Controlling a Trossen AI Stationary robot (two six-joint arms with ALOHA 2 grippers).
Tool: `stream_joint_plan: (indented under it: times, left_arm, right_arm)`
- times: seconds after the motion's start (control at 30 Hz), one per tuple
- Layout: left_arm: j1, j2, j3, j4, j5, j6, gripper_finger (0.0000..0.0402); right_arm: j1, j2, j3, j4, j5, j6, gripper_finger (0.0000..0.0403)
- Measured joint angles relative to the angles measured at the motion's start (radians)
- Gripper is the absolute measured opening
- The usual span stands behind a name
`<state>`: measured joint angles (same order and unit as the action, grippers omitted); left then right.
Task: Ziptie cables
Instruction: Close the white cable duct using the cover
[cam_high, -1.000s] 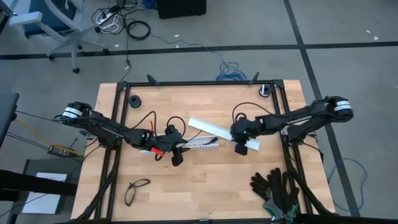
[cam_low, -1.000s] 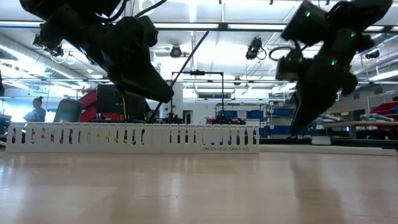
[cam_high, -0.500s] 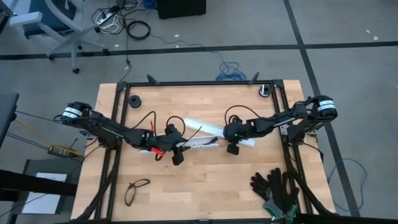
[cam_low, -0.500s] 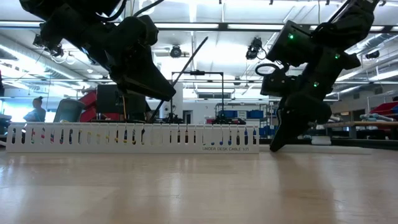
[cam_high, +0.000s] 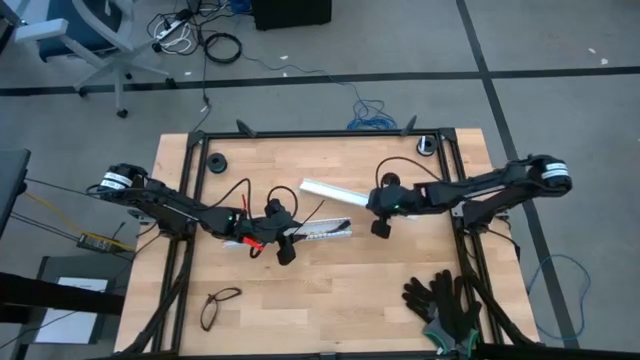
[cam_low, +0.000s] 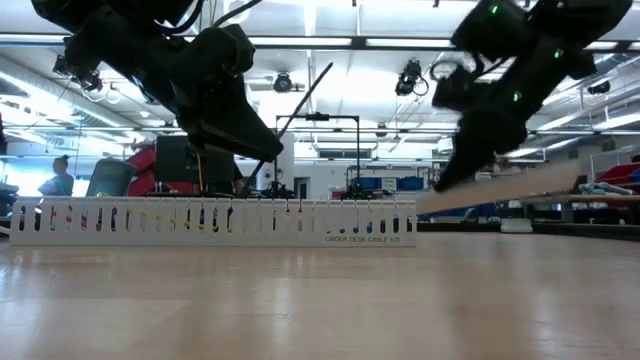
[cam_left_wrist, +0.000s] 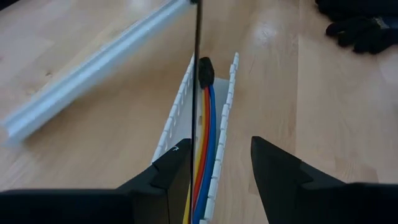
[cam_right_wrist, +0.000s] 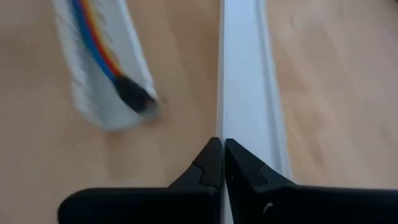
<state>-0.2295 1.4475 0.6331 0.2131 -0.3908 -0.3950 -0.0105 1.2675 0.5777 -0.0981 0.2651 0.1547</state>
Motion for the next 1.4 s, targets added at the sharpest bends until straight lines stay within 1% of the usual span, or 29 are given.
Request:
stream_joint_plan:
  times: [0.13,0.33,0.47,0.6,0.67,0.77,0.9,0.97,1.17,1.23,1.33,1.4]
  left_arm:
    - [0.000,-0.019,0.000,-0.007,0.000,0.006,0.0142]
    - [-0.004,-0.127,0.000,-0.020,-0.008,0.050,0.0142]
    - [-0.012,-0.200,0.000,-0.040,-0.028,0.079,0.0142]
    - [-0.024,-0.245,0.001,-0.053,-0.054,0.100,0.0142]
    - [-0.028,-0.254,0.001,-0.057,-0.064,0.100,0.0142]
    - [-0.032,-0.252,0.000,-0.067,-0.065,0.099,0.0142]
    - [-0.034,-0.252,0.000,-0.070,-0.065,0.098,0.0142]
    - [-0.034,-0.251,0.000,-0.074,-0.065,0.097,0.0142]
    - [-0.034,-0.251,0.000,-0.071,-0.065,0.097,0.0142]
    - [-0.034,-0.251,0.000,-0.072,-0.065,0.096,0.0142]
    - [-0.034,-0.251,0.000,-0.068,-0.065,0.096,0.0142]
    - [-0.035,-0.251,0.000,-0.069,-0.065,0.096,0.0142]
  right_arm:
    - [0.013,-0.077,0.002,0.006,-0.079,0.001,0.0001]
    - [0.076,-0.125,0.002,0.023,-0.121,-0.003,0.0001]
    - [0.131,-0.128,0.002,0.079,-0.124,-0.019,0.0001]
    - [0.196,-0.128,0.002,0.172,-0.064,-0.070,0.0001]
    - [0.221,-0.128,0.004,0.208,-0.056,-0.094,0.0001]
    - [0.240,-0.129,0.004,0.197,-0.055,-0.087,0.0001]
    - [0.236,-0.124,0.004,0.102,-0.051,-0.007,0.0000]
    - [0.231,-0.124,0.004,0.069,-0.046,0.005,0.0000]
    - [0.204,-0.124,0.004,0.030,0.052,0.014,0.0000]
    - [0.182,-0.124,0.004,0.013,0.055,0.023,0.0000]
    - [0.142,-0.124,0.004,-0.014,0.049,0.108,0.0001]
    - [0.119,-0.124,0.004,-0.054,0.021,0.165,0.0007]
